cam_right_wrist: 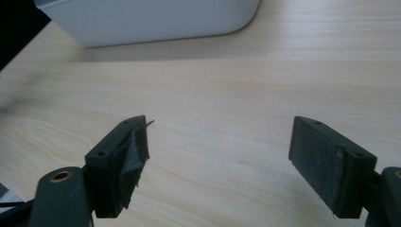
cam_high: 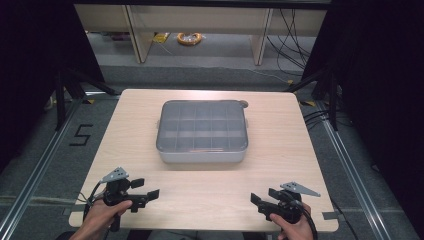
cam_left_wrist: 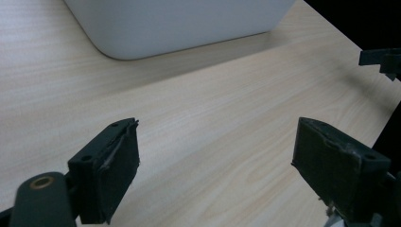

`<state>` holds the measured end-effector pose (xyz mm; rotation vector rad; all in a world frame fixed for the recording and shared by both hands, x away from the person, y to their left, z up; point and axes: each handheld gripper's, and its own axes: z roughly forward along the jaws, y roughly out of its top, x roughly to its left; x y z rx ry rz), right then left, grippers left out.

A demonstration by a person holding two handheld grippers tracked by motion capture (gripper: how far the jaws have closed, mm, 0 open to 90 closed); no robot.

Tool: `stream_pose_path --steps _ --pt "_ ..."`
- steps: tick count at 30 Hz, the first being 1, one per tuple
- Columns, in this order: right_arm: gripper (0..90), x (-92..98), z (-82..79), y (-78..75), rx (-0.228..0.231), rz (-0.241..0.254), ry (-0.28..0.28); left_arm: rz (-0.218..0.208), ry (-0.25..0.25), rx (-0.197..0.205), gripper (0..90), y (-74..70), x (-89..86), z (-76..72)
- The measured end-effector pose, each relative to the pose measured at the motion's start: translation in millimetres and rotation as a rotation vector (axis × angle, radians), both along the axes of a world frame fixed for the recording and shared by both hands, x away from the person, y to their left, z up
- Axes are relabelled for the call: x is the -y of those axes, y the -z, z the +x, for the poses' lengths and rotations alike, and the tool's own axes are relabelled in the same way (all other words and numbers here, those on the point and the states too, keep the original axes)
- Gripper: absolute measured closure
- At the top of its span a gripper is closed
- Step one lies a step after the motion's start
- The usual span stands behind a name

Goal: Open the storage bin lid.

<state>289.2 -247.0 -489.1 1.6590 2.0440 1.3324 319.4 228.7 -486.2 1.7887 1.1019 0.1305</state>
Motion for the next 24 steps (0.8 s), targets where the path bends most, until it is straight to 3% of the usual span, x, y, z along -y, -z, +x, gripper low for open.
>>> stream_pose_path --steps 1,2,4,5,9,11,12,14,17,18,21,23,24 --pt "21.0 0.0 0.0 0.0 0.000 0.000 0.000 0.000 0.000 0.000 14.8 0.0 0.0 0.0" --pt "21.0 -1.6 -0.2 -2.4 -0.026 0.035 0.025 0.007 0.012 -0.013 14.8 -1.3 -0.5 1.8" --pt "20.1 2.9 6.4 -5.6 0.002 0.041 0.008 0.009 -0.001 -0.003 14.8 -1.4 0.8 4.7" --pt "20.3 0.6 6.2 -8.8 -0.024 0.071 0.031 0.015 -0.002 0.001 14.8 -1.1 0.8 5.3" --pt "20.3 4.5 14.5 -11.5 0.024 0.044 0.019 0.012 -0.007 0.004 14.9 -1.2 1.1 6.8" --pt "20.3 5.3 19.8 -13.6 0.027 0.045 0.024 0.008 -0.008 0.009 14.9 -3.0 1.5 8.7" --pt "20.3 3.8 19.1 -16.0 -0.003 0.076 0.034 0.010 -0.010 0.016 14.9 -4.0 1.4 9.9" --pt "19.9 7.1 25.5 -14.8 0.015 0.061 0.011 0.015 -0.008 0.014 14.9 -6.3 1.2 12.5" --pt "20.3 9.3 30.7 -14.2 0.006 0.036 0.024 -0.003 -0.016 0.009 15.2 -7.0 2.0 15.7" --pt "20.2 11.5 36.6 -14.4 -0.005 0.074 0.024 -0.011 -0.009 0.001 15.3 -8.7 2.8 19.3" --pt "20.2 14.1 46.0 -16.4 0.015 0.080 0.030 -0.010 -0.013 0.010 15.4 -10.2 3.3 26.5" --pt "20.2 14.5 52.6 -20.7 0.011 0.085 0.024 -0.016 -0.031 0.009 15.7 -9.7 3.4 32.0" --pt "20.2 12.3 54.2 -23.3 -0.016 0.110 0.040 -0.005 -0.031 0.009 15.7 -9.8 2.7 34.5"
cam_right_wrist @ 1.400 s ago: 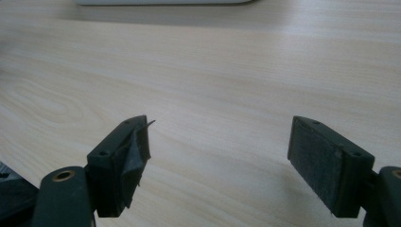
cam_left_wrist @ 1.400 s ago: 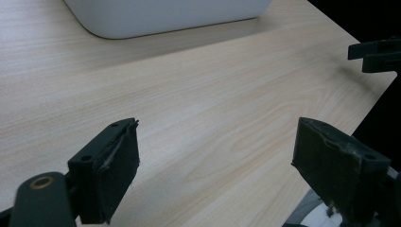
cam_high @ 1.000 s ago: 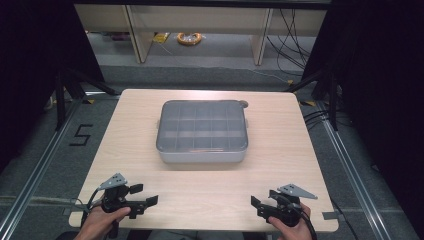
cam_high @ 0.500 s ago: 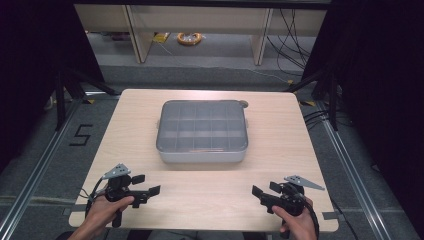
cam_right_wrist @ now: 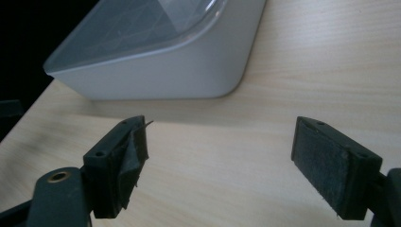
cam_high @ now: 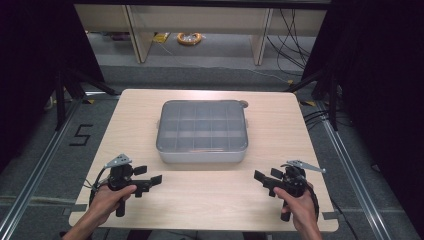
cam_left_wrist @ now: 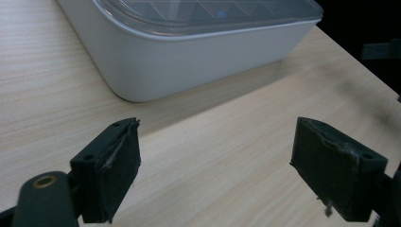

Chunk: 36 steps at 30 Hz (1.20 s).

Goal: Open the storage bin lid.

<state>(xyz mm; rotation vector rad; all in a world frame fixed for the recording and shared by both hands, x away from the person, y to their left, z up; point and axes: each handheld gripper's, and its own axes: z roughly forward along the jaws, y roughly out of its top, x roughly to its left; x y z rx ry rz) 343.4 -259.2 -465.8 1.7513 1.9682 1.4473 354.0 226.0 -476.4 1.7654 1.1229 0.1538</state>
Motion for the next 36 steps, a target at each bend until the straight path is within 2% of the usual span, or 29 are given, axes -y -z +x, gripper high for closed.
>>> stream_pose_path --steps 1,2,3,4,8,13,15,16,17,18,20,22,23,25,26,27,28,29,30,31,34,35,36 --pt "20.2 1.8 5.3 0.6 0.027 -0.011 -0.022 0.001 -0.004 -0.002 15.7 -0.6 0.1 2.2" --pt "20.2 -0.9 6.6 -2.2 -0.012 0.009 0.000 -0.002 -0.005 -0.004 15.7 -0.9 0.0 4.3" --pt "20.3 2.4 12.4 0.1 0.028 -0.030 -0.022 -0.002 -0.005 -0.004 15.7 -0.9 0.0 4.3" --pt "20.3 2.4 16.0 0.3 0.029 -0.030 -0.020 -0.004 -0.013 0.006 15.7 -1.7 0.3 8.4" --pt "20.6 0.1 26.1 -0.8 0.004 -0.009 -0.001 -0.008 -0.021 -0.003 15.7 -4.2 -1.7 15.8" --pt "21.0 -0.3 35.8 0.9 0.024 -0.023 -0.014 -0.014 -0.033 -0.003 15.7 -6.5 -3.5 21.2" --pt "21.1 -1.2 36.7 -0.3 0.016 -0.008 -0.008 -0.010 -0.039 0.004 15.7 -7.5 -3.7 24.1" --pt "21.7 -3.9 37.8 -3.1 -0.009 0.021 0.004 -0.017 -0.033 0.001 15.7 -9.4 -3.9 27.5" --pt "21.7 -3.9 37.8 -3.1 -0.009 0.021 0.004 -0.017 -0.033 0.001 15.7 -9.4 -3.9 27.5" --pt "22.4 -1.8 43.2 -3.1 0.024 -0.003 -0.013 -0.031 -0.034 0.002 15.7 -12.4 -3.7 30.8" --pt "22.7 -1.7 45.8 -3.8 0.032 -0.008 -0.010 -0.032 -0.040 0.001 15.7 -15.1 -3.5 32.1" --pt "24.1 -2.8 53.8 -8.1 0.031 0.015 -0.004 -0.035 -0.049 0.013 15.7 -22.4 -0.8 37.8" --pt "24.6 -3.1 57.9 -8.3 0.041 0.006 -0.002 -0.035 -0.049 0.013 15.7 -22.4 -0.8 37.8" --pt "24.8 -4.0 60.6 -10.8 0.035 0.018 -0.002 -0.025 -0.049 0.011 15.7 -26.4 0.3 43.4" --pt "24.8 -6.0 67.7 -13.0 0.050 0.016 0.002 -0.026 -0.055 0.011 15.7 -28.8 1.9 49.5" --pt "24.8 -7.4 70.0 -15.9 0.041 0.029 0.002 -0.025 -0.051 0.008 15.7 -29.5 2.2 51.9" --pt "24.8 -12.8 68.4 -20.6 -0.027 0.067 0.039 -0.025 -0.053 0.006 15.7 -30.5 3.1 54.6" --pt "24.8 -12.8 68.4 -20.6 -0.027 0.067 0.039 -0.025 -0.053 0.006 15.7 -30.5 3.1 54.6" --pt "24.8 -8.7 75.4 -18.3 0.041 0.021 0.009 -0.025 -0.054 0.005 15.7 -31.7 3.9 57.9" --pt "25.2 -9.9 82.1 -19.4 0.057 0.023 0.001 -0.026 -0.058 0.005 15.7 -32.4 5.8 61.9" --pt "25.6 -13.2 88.1 -21.2 0.049 0.032 0.008 -0.022 -0.058 -0.004 15.7 -31.9 9.8 67.7" --pt "25.6 -16.3 87.8 -22.5 0.012 0.065 0.020 -0.020 -0.056 -0.006 15.7 -31.4 10.6 69.3" --pt "25.7 -16.6 89.3 -21.9 0.007 0.068 0.019 -0.016 -0.052 -0.005 15.7 -30.5 11.4 71.8"
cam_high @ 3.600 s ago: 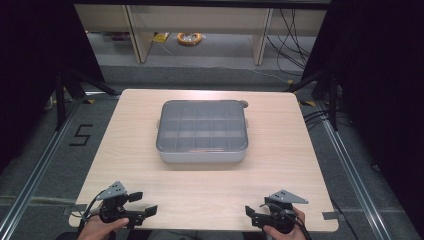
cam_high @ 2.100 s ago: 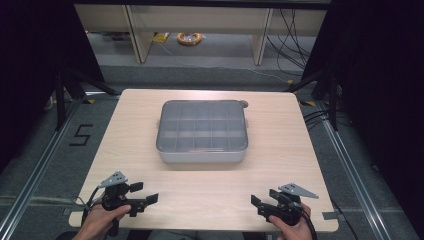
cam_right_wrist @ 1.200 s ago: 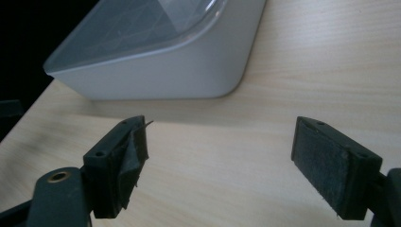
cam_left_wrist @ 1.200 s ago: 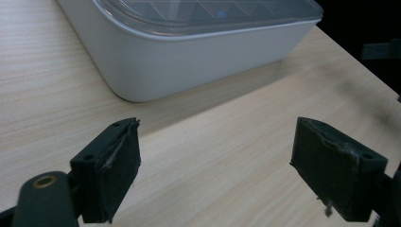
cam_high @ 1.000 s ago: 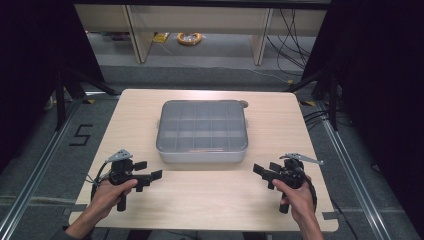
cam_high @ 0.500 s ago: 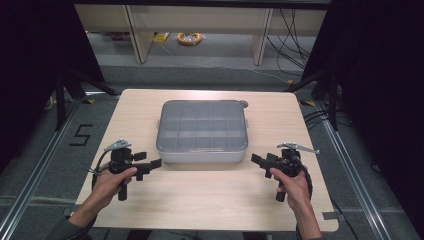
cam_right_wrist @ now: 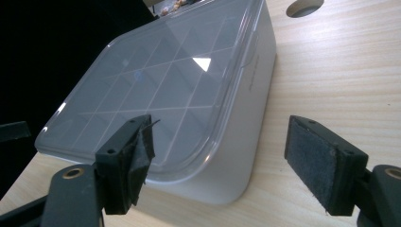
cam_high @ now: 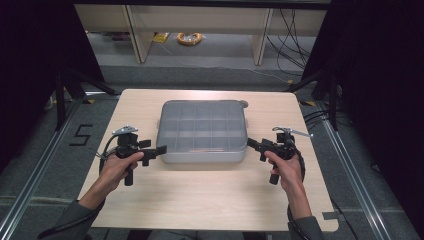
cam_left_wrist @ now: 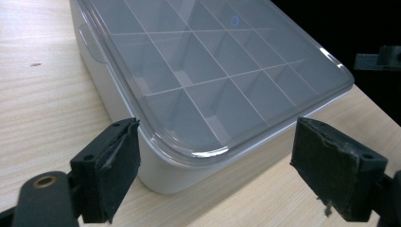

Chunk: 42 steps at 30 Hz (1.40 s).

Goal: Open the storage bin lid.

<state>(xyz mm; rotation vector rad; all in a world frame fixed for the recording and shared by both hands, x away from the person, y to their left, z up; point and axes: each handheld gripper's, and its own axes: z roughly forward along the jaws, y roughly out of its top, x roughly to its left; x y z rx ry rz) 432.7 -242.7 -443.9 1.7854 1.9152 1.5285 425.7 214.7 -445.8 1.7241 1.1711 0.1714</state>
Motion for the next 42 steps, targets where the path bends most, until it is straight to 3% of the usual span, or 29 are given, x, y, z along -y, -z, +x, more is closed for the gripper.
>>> stream_pose_path --steps 5,8,11,12,13,14,17,21,28,30,32,33,34,35,36,37,40,41,42 --pt "26.5 -2.2 10.9 3.2 -0.012 -0.002 0.012 0.017 -0.033 0.000 15.8 -1.4 2.3 12.8" --pt "27.5 -0.6 20.5 5.1 0.039 -0.039 -0.005 0.016 -0.027 -0.007 15.8 -1.6 4.1 20.7" --pt "28.0 -3.5 27.4 3.8 0.043 -0.027 -0.016 0.019 -0.045 -0.009 15.8 -1.5 5.4 24.6" --pt "28.1 -7.7 26.5 0.0 -0.011 0.011 0.007 0.021 -0.041 -0.009 15.8 -0.4 7.0 28.2" --pt "28.1 -7.7 26.5 0.0 -0.011 0.011 0.007 0.021 -0.041 -0.009 15.8 -0.4 7.0 28.2" --pt "28.4 -7.8 33.4 0.4 0.022 -0.004 -0.010 0.026 -0.042 -0.015 15.8 -0.1 7.7 31.2" --pt "28.5 -9.6 38.5 -1.3 0.003 0.012 -0.003 0.028 -0.047 -0.016 15.8 0.1 7.9 34.8" --pt "28.6 -6.6 46.7 2.0 0.052 -0.023 -0.020 0.026 -0.051 -0.025 16.0 0.5 7.0 42.6" --pt "30.6 -8.9 60.4 7.7 0.043 -0.020 -0.023 0.004 -0.073 -0.028 15.9 -3.2 3.3 59.7" --pt "30.9 -10.3 62.6 7.4 0.018 0.006 -0.006 0.008 -0.076 -0.026 15.9 -3.8 1.3 63.5" --pt "31.5 -8.7 68.2 9.2 0.039 -0.009 -0.011 0.013 -0.092 -0.034 16.0 -2.9 -0.1 66.9" --pt "32.1 -11.9 67.8 8.0 0.005 0.024 0.009 0.011 -0.090 -0.038 16.0 -1.8 -0.8 68.0" --pt "32.7 -9.4 71.1 10.0 0.042 -0.006 -0.016 0.015 -0.086 -0.040 16.0 0.2 -1.4 69.2" --pt "32.9 -10.5 72.7 10.4 0.034 -0.009 -0.017 0.014 -0.086 -0.043 16.0 1.2 -1.7 69.9" --pt "33.1 -13.7 71.8 9.3 0.000 0.018 -0.003 0.014 -0.092 -0.048 16.0 2.5 -2.0 71.1" --pt "33.7 -15.0 73.4 10.3 0.001 0.021 -0.003 0.015 -0.090 -0.045 16.0 3.4 -2.6 72.6" --pt "34.4 -14.7 79.4 15.7 0.041 -0.012 -0.037 0.012 -0.105 -0.050 16.2 4.0 -3.6 77.0" --pt "34.7 -16.0 80.3 16.9 0.032 -0.011 -0.033 0.016 -0.101 -0.049 16.3 4.5 -4.0 79.0" --pt "34.9 -20.6 77.3 14.1 -0.044 0.038 0.000 0.021 -0.103 -0.054 16.3 5.0 -4.0 80.8"
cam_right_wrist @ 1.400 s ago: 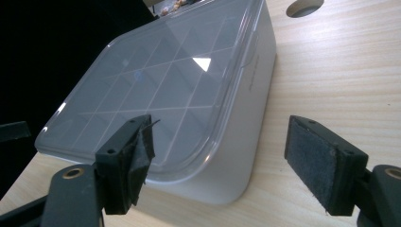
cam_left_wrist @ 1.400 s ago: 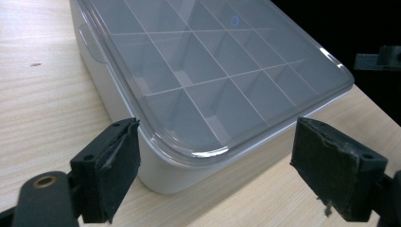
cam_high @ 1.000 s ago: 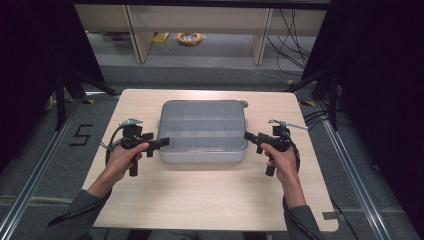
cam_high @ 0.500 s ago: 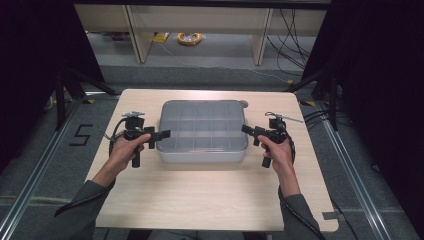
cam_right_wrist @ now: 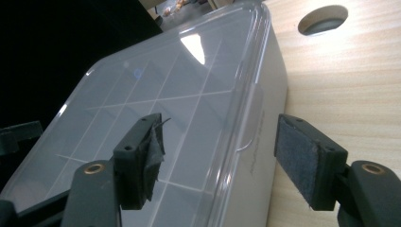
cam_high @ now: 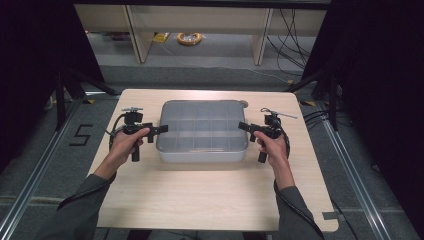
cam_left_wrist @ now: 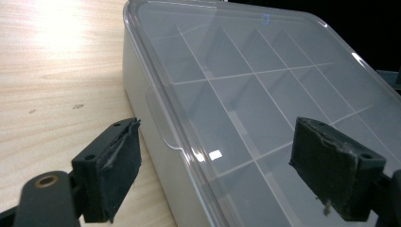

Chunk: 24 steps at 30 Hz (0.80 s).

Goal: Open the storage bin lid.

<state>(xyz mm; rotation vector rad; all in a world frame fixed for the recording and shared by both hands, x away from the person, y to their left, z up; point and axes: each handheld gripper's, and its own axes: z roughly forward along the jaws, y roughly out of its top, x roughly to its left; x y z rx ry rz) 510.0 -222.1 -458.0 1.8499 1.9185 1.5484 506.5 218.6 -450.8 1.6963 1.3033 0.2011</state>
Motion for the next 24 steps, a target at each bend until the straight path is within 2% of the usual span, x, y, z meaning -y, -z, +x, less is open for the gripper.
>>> stream_pose_path --steps 1,3,4,5,6,7,8,9,10,11,12,13,14,15,16,17,19,20,21,22,23,24 --pt "35.1 3.1 4.1 4.2 0.052 -0.038 -0.032 0.002 0.000 -0.005 16.4 0.6 0.1 1.4" --pt "35.7 2.1 4.9 5.2 0.054 -0.042 -0.029 -0.004 -0.001 -0.010 17.2 1.9 0.5 3.9" --pt "36.1 -1.7 5.4 6.0 0.023 -0.009 -0.023 0.000 -0.005 -0.020 17.4 4.8 2.0 6.8" --pt "36.1 -1.7 5.4 6.0 0.023 -0.009 -0.023 0.000 -0.005 -0.020 17.6 4.8 2.0 6.8" --pt "36.8 -4.6 5.5 5.7 -0.011 0.009 -0.026 -0.003 -0.002 -0.038 18.0 9.1 3.5 10.3" --pt "37.0 -5.0 6.6 6.6 -0.008 -0.001 -0.020 -0.006 -0.005 -0.042 18.2 11.1 4.2 12.2" --pt "37.5 -4.0 8.9 9.1 0.022 -0.015 -0.034 0.000 -0.008 -0.044 18.9 12.6 4.6 14.1" --pt "38.0 -6.2 7.3 7.6 -0.027 0.012 -0.012 0.001 -0.011 -0.043 19.9 14.4 5.3 15.8" --pt "38.9 -5.2 8.9 10.3 0.002 -0.006 -0.012 0.004 -0.008 -0.048 20.4 15.8 5.5 17.2" --pt "39.6 -6.5 8.7 11.0 -0.024 0.015 -0.004 -0.001 -0.002 -0.052 20.5 17.2 5.2 18.4" --pt "39.8 -8.6 7.5 10.5 -0.071 0.044 0.001 -0.013 -0.005 -0.054 20.4 17.8 5.2 19.0" --pt "39.3 -5.1 11.3 16.0 -0.004 0.010 -0.021 -0.018 -0.002 -0.055 21.7 17.8 5.3 19.4" --pt "39.3 -7.6 10.1 14.9 -0.037 0.034 0.002 -0.019 0.004 -0.050 23.6 17.5 5.4 20.1" --pt "39.3 -7.6 10.1 14.9 -0.037 0.034 0.002 -0.019 0.004 -0.050 25.4 17.5 5.4 20.1" --pt "39.7 -7.1 10.7 14.9 -0.033 0.027 -0.001 -0.020 0.007 -0.046 25.4 17.3 5.5 20.6" --pt "41.4 -6.4 11.1 15.0 -0.009 0.021 -0.004 -0.041 0.010 -0.040 31.3 17.4 6.8 21.9" --pt "41.8 -6.3 10.4 14.2 -0.018 0.027 -0.004 -0.042 0.010 -0.043 33.5 17.4 7.0 22.2" --pt "44.0 -4.7 10.8 15.4 0.008 0.012 -0.004 -0.047 0.010 -0.044 34.7 17.0 6.2 22.0" --pt "44.0 -4.7 10.8 15.4 0.008 0.012 -0.004 -0.047 0.010 -0.044 36.4 17.0 6.2 22.0" --pt "45.1 -6.5 8.3 12.4 -0.039 0.047 0.017 -0.064 0.002 -0.044 38.8 15.3 3.9 21.2" --pt "45.4 -4.5 10.1 14.4 0.015 0.034 0.005 -0.065 0.001 -0.039 40.7 14.6 3.5 21.0" --pt "46.8 -3.6 9.7 13.2 0.023 0.039 0.011 -0.065 -0.003 -0.034 41.3 14.3 3.8 20.7"
